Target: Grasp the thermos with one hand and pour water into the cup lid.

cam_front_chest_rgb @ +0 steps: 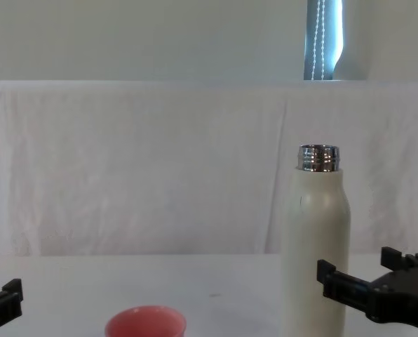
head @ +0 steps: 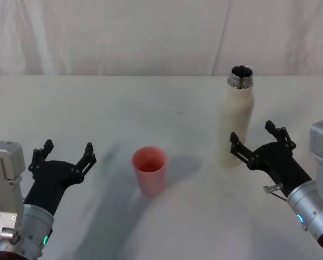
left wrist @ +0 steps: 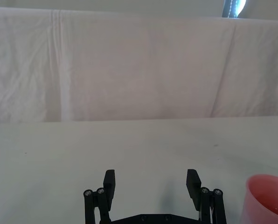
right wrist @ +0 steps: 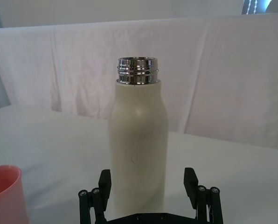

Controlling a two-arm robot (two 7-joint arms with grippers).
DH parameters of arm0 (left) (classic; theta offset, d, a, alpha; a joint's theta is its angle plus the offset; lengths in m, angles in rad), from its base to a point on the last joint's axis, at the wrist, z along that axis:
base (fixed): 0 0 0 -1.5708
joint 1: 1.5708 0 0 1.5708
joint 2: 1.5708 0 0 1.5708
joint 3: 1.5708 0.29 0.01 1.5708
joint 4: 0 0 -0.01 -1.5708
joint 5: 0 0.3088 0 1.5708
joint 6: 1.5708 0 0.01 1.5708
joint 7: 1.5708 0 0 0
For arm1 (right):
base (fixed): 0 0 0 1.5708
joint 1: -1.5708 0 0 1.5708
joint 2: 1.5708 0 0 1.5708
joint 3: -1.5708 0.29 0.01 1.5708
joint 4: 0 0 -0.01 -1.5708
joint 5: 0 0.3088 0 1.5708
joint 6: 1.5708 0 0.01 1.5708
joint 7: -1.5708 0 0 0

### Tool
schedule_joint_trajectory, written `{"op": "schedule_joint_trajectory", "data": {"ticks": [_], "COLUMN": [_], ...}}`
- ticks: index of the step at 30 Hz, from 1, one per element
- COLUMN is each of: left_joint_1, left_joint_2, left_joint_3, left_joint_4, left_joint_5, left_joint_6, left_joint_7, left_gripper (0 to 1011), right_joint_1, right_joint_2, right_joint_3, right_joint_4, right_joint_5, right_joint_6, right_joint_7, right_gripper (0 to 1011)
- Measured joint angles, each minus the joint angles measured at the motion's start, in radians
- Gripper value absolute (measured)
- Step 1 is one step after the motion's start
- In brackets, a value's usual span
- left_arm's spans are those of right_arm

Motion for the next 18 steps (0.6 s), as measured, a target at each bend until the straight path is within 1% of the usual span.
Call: {"op": "schedule_joint_trajectory", "data": {"ticks": [7, 9, 12, 15, 18], "left_joint_1": [0.000, 0.000, 0.000, 0.000, 0.000], "left_joint_2": [0.000, 0.000, 0.000, 0.000, 0.000], "left_joint_3": [0.000, 0.000, 0.000, 0.000, 0.000], "left_joint_4": [0.000, 0.000, 0.000, 0.000, 0.000], "left_joint_5": [0.000, 0.000, 0.000, 0.000, 0.000], "left_joint_6": [0.000, 0.000, 0.000, 0.000, 0.000], "left_joint_7": [0.000, 0.000, 0.000, 0.000, 0.000], "left_gripper": [1001, 1001, 1001, 1001, 1001], "right_joint_1": [-0.046, -0.067, -0.081, -0.096, -0.111], "right_joint_2": [0.002, 0.000, -0.002, -0.005, -0.009], "right_joint_3": [0.022, 0.035, 0.045, 0.055, 0.061], "right_joint_4": [-0.030, -0.041, -0.046, -0.050, -0.053], "right_joint_5": [-0.005, -0.009, -0.010, -0.018, -0.042], "right_joint_6": [-0.024, -0.037, -0.045, -0.057, -0.072], "right_joint_7": [-0.019, -0.032, -0.037, -0.046, -0.062], "right_gripper": [1003, 1003, 1003, 1003, 1003]}}
